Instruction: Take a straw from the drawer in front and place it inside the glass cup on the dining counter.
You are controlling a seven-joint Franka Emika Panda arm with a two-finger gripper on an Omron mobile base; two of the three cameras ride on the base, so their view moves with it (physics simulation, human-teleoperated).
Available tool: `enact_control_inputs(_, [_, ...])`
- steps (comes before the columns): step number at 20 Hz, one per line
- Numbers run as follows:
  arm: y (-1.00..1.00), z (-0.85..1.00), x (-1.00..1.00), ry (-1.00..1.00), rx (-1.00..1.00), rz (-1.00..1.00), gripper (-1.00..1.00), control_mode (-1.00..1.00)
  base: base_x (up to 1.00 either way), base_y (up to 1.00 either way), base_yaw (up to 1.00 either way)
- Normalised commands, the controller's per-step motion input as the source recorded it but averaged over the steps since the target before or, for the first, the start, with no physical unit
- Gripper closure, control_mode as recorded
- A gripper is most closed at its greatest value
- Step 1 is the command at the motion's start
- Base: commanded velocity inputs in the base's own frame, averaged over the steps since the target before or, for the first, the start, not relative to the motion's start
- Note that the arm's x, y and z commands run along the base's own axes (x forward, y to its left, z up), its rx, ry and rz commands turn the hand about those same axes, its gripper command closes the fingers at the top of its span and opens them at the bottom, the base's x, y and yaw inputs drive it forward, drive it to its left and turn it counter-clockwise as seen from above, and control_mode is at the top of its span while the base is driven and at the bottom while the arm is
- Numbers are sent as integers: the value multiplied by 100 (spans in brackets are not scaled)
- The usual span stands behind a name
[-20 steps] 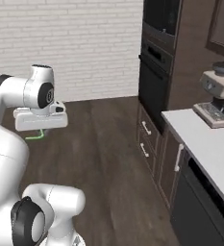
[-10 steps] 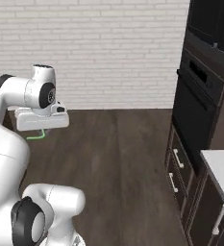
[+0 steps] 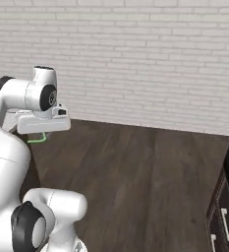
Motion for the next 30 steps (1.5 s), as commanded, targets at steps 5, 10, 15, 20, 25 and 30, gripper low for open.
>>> enact_control_inputs(5, [0, 0, 0, 0, 0, 0, 100, 100, 100, -21, 37])
enact_control_inputs(10, [0, 0, 0, 0, 0, 0, 100, 100, 100, -43, 33])
enact_control_inputs(15, [0, 0, 0, 0, 0, 0, 100, 100, 100, -49, 33])
enact_control_inputs(20, [0, 0, 0, 0, 0, 0, 100, 100, 100, -46, 38])
enact_control_inputs(25, [0, 0, 0, 0, 0, 0, 100, 100, 100, -39, 47])
enact_control_inputs(30, [0, 0, 0, 0, 0, 0, 100, 100, 100, -37, 49])
